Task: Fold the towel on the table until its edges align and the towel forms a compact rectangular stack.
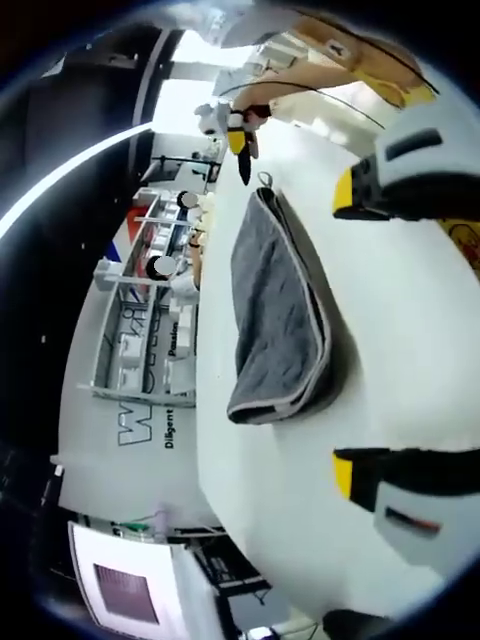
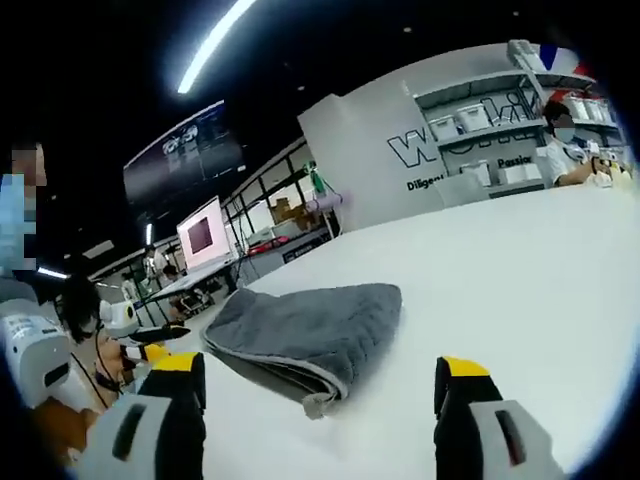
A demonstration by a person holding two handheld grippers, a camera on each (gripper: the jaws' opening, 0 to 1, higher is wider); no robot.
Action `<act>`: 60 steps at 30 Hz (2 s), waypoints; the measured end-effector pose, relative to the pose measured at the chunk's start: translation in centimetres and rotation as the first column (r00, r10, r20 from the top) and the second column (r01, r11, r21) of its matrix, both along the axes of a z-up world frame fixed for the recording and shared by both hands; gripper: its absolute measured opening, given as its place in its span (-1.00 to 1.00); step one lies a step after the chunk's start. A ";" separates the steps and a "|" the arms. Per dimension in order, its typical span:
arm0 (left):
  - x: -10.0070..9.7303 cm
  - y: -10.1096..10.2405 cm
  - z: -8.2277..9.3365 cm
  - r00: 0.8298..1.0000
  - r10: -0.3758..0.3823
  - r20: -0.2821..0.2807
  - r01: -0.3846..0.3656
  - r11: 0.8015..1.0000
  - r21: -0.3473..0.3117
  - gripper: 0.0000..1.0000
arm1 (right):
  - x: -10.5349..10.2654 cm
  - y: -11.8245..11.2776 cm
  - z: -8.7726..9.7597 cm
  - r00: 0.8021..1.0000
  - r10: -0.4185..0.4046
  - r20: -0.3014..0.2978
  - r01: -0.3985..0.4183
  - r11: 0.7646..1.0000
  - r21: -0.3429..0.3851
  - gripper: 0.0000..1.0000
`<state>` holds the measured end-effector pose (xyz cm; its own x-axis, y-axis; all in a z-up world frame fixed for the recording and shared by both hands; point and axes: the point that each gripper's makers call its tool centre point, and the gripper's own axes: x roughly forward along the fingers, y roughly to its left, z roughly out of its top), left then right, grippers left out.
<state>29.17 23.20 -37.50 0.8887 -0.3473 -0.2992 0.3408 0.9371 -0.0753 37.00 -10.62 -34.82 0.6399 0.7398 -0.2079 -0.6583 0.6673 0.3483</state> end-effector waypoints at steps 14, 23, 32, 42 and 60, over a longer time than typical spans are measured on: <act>0.1 0.8 0.8 0.999 0.013 0.038 -0.013 1.000 -0.006 0.99 | 1.8 2.7 -1.5 0.990 0.098 -0.099 -0.108 0.988 -0.111 0.95; -0.1 0.9 0.7 0.999 0.014 0.051 -0.012 0.999 -0.034 0.99 | 4.9 2.6 -2.0 0.975 0.065 -0.214 -0.081 0.995 -0.064 0.68; -0.5 0.7 1.0 0.998 0.005 0.070 -0.001 0.998 -0.063 0.99 | 7.1 3.1 -3.9 0.954 0.029 -0.299 -0.048 0.997 -0.056 0.24; -0.3 0.1 1.1 0.997 -0.007 0.077 0.013 0.997 -0.076 0.99 | 7.5 4.4 -5.3 0.941 0.060 -0.333 -0.079 0.996 -0.043 -0.34; 0.2 -1.6 1.6 0.996 -0.032 0.078 0.037 0.997 -0.063 0.99 | 8.8 -7.6 -3.3 0.965 -0.088 -0.249 0.052 0.988 -0.147 -0.78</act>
